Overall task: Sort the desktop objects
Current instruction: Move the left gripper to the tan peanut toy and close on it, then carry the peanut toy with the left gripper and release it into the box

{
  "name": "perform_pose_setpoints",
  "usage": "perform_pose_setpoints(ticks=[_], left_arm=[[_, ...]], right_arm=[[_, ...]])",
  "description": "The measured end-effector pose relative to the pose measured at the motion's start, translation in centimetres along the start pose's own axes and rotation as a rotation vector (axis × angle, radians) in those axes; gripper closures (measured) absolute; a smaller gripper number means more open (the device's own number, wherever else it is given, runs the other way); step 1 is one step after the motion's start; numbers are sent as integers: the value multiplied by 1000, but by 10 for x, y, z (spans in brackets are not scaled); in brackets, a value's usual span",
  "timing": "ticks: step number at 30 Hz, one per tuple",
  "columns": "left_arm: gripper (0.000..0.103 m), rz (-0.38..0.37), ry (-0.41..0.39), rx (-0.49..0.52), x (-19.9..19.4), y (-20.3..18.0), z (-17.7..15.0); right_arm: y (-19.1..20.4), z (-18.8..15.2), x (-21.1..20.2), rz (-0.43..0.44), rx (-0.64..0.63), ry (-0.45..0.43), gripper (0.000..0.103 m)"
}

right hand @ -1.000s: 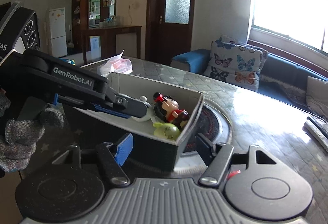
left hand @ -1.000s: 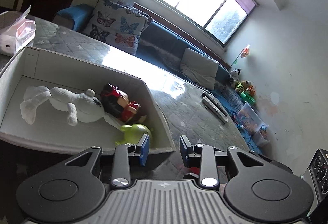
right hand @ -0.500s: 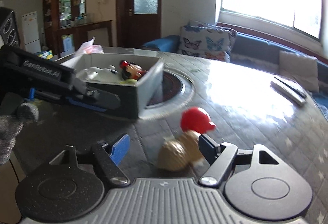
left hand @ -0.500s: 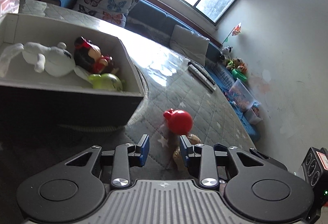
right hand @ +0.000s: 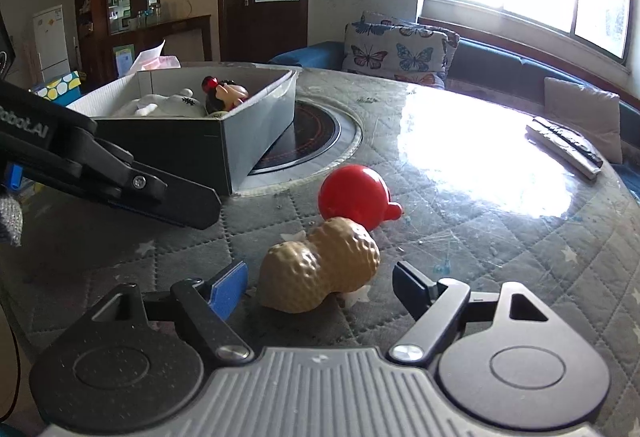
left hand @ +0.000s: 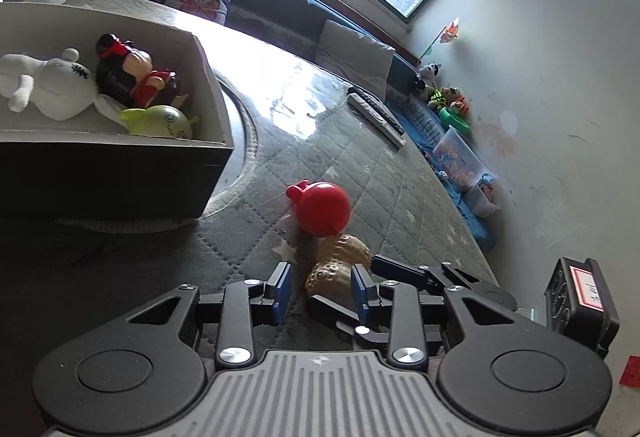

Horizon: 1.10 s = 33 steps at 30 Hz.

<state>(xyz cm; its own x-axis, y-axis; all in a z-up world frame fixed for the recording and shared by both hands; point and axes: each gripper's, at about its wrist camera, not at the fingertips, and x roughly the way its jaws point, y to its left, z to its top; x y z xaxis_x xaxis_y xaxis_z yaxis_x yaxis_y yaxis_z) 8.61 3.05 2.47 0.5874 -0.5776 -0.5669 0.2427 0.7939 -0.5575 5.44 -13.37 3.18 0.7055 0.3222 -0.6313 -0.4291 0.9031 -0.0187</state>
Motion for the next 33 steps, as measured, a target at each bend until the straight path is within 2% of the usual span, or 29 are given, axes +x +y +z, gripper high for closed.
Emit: perform_pose_setpoints(ticks=[7, 19, 33], left_arm=[[67, -17, 36, 37, 16, -8, 5], [67, 2, 89, 66, 31, -10, 9], [71, 3, 72, 44, 25, -4, 7]], right_arm=[[4, 3, 0, 32, -15, -5, 26], [13, 6, -4, 92, -39, -8, 36], [21, 9, -7, 82, -62, -8, 37]])
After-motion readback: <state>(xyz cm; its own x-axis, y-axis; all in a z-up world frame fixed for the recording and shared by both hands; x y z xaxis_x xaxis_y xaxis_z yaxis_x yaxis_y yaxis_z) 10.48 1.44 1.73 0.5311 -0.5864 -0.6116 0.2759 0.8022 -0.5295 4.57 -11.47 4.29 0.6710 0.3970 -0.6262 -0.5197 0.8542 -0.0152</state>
